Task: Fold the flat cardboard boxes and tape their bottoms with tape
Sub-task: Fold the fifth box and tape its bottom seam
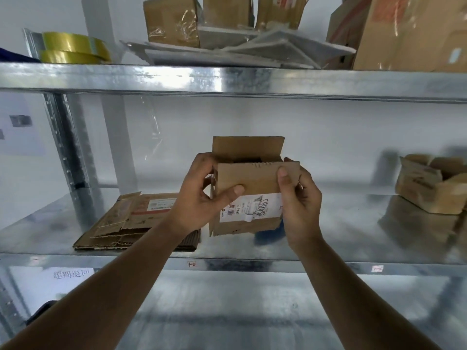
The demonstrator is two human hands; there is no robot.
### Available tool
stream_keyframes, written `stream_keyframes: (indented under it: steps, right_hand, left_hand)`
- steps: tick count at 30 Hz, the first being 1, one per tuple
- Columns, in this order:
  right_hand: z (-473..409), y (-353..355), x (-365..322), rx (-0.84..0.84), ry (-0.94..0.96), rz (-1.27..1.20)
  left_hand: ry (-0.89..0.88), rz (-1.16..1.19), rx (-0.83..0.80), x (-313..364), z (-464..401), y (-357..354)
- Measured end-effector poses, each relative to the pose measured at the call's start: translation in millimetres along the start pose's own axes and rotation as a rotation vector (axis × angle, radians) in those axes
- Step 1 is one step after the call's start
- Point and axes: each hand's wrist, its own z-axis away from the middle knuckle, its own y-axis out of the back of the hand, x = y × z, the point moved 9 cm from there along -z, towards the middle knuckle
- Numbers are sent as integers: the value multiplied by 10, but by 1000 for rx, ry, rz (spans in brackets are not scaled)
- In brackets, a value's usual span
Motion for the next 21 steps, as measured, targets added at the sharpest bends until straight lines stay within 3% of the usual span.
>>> stream_keyframes:
  steps: [8,16,21]
  right_hand:
    - [23,326,39,177,-101,104]
    - [32,850,-85,273,-84,224]
    - [20,1220,-61,289,-162,239]
  left_hand:
    - [-73,6,1,-71,-111,-270]
    - [56,235,-190,-38,-217,-875]
    - [35,216,-254,20,-293,-1247]
